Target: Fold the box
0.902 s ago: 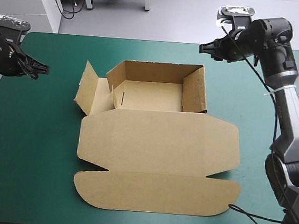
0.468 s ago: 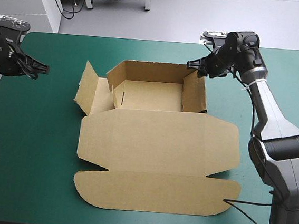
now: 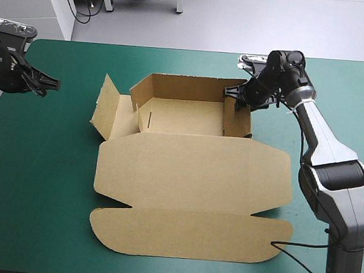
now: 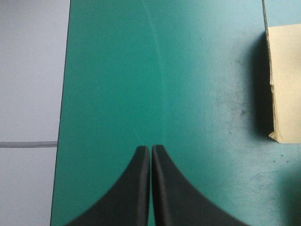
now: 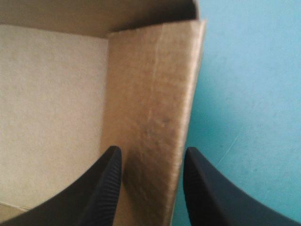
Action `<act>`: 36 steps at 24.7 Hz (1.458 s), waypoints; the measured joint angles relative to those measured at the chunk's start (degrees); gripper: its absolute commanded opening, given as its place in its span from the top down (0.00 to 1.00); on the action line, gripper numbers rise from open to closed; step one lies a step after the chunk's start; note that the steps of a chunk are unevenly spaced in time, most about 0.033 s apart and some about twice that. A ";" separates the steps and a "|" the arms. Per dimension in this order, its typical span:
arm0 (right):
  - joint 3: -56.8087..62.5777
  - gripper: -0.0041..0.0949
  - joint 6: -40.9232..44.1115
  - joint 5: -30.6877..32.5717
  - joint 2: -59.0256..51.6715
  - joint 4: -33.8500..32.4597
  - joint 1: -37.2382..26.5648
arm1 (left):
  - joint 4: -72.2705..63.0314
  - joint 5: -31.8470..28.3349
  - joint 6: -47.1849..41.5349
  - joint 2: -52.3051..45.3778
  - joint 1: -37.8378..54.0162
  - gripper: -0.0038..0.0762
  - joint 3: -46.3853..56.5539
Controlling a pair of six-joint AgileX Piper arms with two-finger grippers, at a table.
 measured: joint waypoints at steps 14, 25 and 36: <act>5.52 0.97 -4.37 -0.37 -2.07 7.37 -1.14 | 2.19 -4.21 -10.05 0.00 0.00 0.96 0.00; 5.52 0.97 -7.71 -0.16 -16.67 12.90 -16.44 | -3.62 -14.42 -15.93 0.63 0.00 0.96 0.00; 5.52 0.97 -13.17 0.33 -23.70 22.47 -19.89 | -34.20 -17.76 -5.84 6.28 0.00 0.96 0.02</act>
